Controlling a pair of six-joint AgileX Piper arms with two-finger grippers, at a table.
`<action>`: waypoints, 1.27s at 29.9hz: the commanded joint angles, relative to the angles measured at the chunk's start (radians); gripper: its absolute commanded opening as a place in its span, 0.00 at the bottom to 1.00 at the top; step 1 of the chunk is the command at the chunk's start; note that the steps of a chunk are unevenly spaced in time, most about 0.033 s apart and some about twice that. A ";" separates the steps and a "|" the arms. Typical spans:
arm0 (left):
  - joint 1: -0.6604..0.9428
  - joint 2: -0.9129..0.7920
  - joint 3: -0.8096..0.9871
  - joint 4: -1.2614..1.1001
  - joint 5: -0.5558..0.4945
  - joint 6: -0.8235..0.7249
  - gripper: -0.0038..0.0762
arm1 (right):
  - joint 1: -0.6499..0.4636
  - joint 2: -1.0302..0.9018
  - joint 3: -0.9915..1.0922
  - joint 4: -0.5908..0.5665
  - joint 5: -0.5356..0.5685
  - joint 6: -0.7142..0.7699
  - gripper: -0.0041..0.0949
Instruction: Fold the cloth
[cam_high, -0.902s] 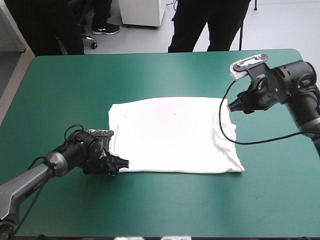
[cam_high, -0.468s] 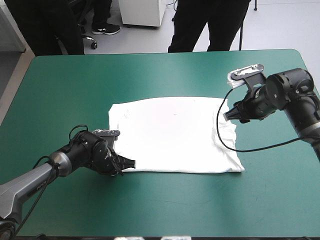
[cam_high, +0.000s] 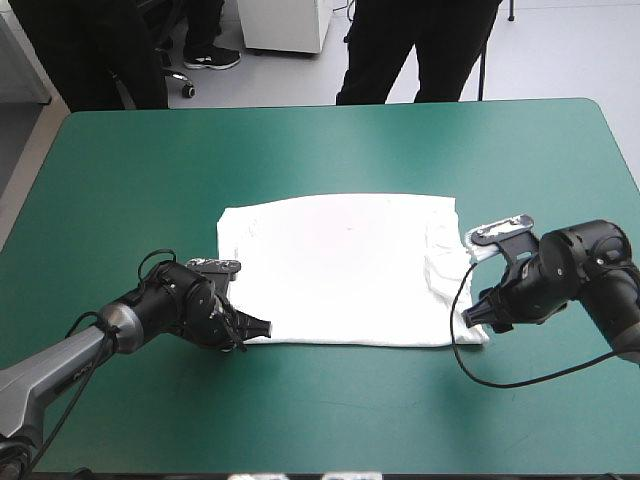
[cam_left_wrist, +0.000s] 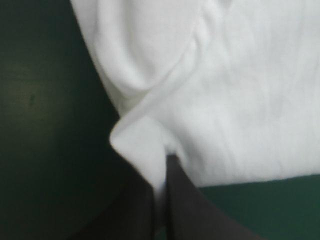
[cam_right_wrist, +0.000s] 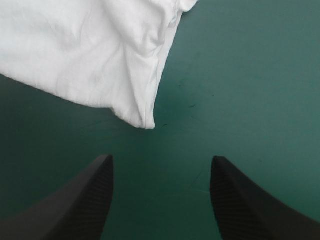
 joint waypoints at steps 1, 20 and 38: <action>-0.005 0.048 0.019 -0.003 -0.108 0.005 0.03 | 0.000 -0.012 0.051 0.032 -0.138 -0.006 0.67; -0.005 0.048 0.019 -0.002 -0.078 0.039 0.03 | 0.000 0.230 0.254 0.059 -0.431 0.064 0.52; -0.005 -0.008 -0.064 0.076 0.018 0.039 0.03 | 0.000 0.180 0.198 0.130 -0.329 0.026 0.02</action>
